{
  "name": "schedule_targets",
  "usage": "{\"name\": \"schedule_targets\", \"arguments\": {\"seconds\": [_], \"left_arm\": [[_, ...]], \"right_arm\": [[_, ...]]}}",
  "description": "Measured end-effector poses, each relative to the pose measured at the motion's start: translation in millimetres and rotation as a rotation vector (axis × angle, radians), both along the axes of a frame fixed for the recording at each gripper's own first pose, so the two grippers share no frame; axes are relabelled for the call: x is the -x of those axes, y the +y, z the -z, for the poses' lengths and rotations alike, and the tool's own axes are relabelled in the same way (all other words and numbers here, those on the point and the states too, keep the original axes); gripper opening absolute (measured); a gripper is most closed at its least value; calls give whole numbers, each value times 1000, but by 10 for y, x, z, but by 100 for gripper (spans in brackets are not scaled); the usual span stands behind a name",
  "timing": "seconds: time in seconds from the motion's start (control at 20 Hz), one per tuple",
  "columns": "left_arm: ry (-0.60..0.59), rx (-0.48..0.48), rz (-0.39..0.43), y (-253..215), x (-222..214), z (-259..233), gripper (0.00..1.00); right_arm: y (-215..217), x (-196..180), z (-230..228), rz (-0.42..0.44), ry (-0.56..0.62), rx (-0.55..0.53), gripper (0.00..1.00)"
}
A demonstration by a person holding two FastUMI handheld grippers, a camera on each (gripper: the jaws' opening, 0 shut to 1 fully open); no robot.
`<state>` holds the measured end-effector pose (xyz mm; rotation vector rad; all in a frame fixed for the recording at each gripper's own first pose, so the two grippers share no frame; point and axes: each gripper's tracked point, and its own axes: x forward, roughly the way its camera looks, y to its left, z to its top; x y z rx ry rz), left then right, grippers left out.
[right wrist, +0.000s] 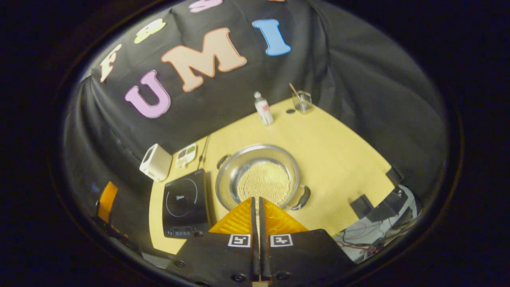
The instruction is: First push the handle of the pot to place it horizontally, then grasp the pot with both hands and set it on the induction cooktop.
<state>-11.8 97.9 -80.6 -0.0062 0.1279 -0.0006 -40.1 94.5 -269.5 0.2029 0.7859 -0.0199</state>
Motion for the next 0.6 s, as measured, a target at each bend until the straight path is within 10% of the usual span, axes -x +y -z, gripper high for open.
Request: {"name": "schedule_targets", "arguments": {"seconds": [0.6], "left_arm": [[102, 22, -99, -194, -441, 291, 96]], "right_arm": [[-307, 68, 1320, -6, 462, -29, 5]]}}
